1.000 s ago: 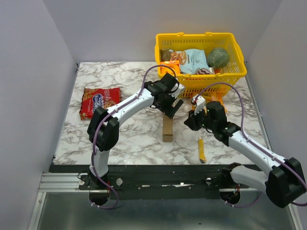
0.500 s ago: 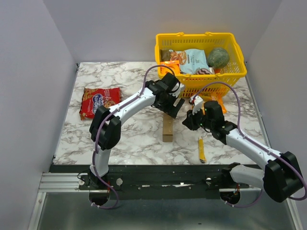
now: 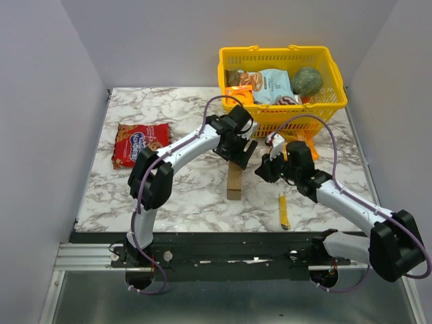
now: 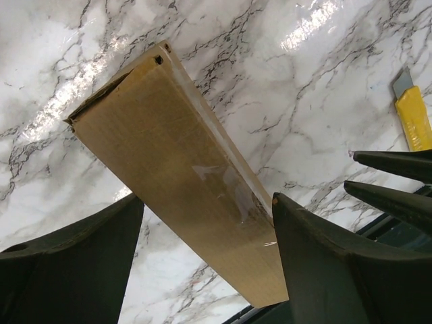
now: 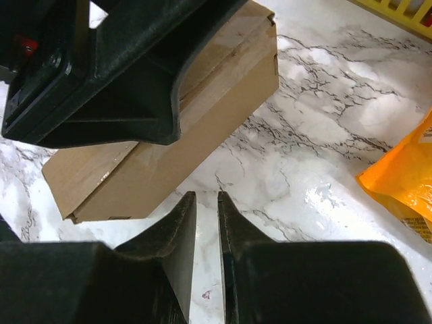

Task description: Unpack the express box

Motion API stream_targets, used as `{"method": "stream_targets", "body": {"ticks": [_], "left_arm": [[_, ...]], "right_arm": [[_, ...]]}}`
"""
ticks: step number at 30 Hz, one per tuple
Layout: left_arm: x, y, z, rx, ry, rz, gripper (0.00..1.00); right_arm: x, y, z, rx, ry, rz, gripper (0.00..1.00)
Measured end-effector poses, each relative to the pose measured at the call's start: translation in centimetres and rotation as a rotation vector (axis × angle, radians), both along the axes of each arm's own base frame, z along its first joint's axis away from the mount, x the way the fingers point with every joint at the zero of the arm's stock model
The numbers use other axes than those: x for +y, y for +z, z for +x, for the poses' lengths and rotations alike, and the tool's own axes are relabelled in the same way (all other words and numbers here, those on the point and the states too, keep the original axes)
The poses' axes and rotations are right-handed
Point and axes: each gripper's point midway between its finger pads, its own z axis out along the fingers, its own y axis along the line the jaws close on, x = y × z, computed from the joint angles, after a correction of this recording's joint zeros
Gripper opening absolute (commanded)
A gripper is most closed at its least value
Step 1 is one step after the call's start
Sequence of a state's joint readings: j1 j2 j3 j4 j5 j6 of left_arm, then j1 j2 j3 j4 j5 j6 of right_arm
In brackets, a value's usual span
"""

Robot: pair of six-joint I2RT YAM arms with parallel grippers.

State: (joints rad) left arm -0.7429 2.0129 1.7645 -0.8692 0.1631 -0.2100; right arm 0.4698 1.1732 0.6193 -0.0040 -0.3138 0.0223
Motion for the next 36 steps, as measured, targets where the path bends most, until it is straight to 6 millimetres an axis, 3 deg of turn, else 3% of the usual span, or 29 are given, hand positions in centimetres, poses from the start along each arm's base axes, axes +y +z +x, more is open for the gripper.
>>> {"method": "stream_targets", "body": {"ticks": [4,8,13,19,24,31,36], "left_arm": [[0.2,-0.3,-0.2,0.036,-0.003,-0.027,0.65],[0.7,-0.4,-0.2,0.117,0.006,-0.119,0.6],[1.3,0.2,-0.3,0.215,-0.008,-0.274,0.59],[1.9,1.1,-0.4,0.341,0.019,-0.428,0.59],[3.1,1.8,1.0,0.364,0.053,-0.505,0.6],[4.5,2.5,2.1,0.388,0.092,-0.568,0.59],[5.0,2.9,1.7,0.435,0.084,-0.626,0.56]], "right_arm": [[0.5,-0.2,0.1,0.006,0.02,0.015,0.26],[1.3,-2.1,0.1,0.058,0.049,0.017,0.26],[2.5,-4.3,0.3,0.138,0.08,0.009,0.26],[5.0,-4.0,1.8,0.137,0.123,0.022,0.26],[6.8,-4.0,2.3,0.134,0.158,0.017,0.25],[7.5,-5.0,2.1,0.141,0.187,-0.008,0.24],[7.6,-5.5,2.5,0.132,0.203,-0.032,0.24]]}}
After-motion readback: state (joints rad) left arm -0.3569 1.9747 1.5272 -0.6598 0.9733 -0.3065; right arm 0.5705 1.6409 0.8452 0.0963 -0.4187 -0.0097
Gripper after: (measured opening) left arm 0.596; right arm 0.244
